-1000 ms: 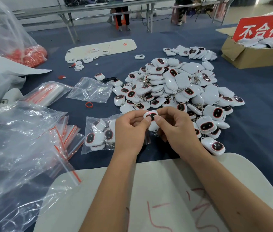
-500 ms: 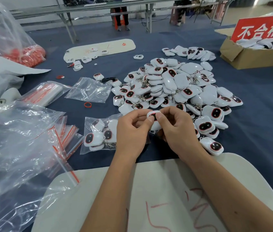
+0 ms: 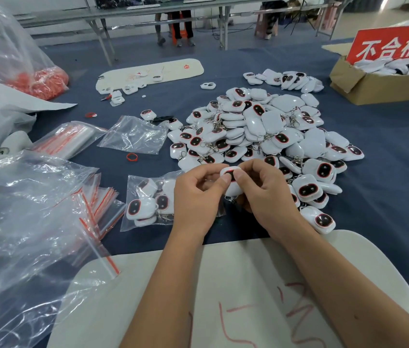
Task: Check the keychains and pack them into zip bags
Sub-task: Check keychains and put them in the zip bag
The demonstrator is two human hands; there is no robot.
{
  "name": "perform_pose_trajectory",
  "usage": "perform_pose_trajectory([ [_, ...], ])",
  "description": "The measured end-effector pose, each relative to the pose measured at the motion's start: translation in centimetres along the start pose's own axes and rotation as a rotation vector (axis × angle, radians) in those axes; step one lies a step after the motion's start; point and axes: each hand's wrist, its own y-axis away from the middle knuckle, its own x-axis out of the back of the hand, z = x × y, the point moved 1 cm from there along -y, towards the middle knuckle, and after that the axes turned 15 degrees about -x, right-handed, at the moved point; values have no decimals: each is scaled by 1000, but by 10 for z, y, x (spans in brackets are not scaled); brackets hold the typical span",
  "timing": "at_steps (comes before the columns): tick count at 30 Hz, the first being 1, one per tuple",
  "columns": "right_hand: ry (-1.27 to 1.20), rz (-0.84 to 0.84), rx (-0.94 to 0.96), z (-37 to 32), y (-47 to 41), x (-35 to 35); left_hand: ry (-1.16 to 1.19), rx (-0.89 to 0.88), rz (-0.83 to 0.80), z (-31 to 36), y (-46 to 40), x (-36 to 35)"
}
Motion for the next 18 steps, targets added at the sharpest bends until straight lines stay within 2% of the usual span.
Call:
perform_pose_trajectory([
  [6,-34,-138,17,-2,2,-2,2,21,97,-4,-2,1],
  [15,-46,-125,13,-2,2,-2,-17,9,84,0,-1,1],
  [18,-78,-46,10,0,1,-2,-104,-50,126,2,2,-2],
])
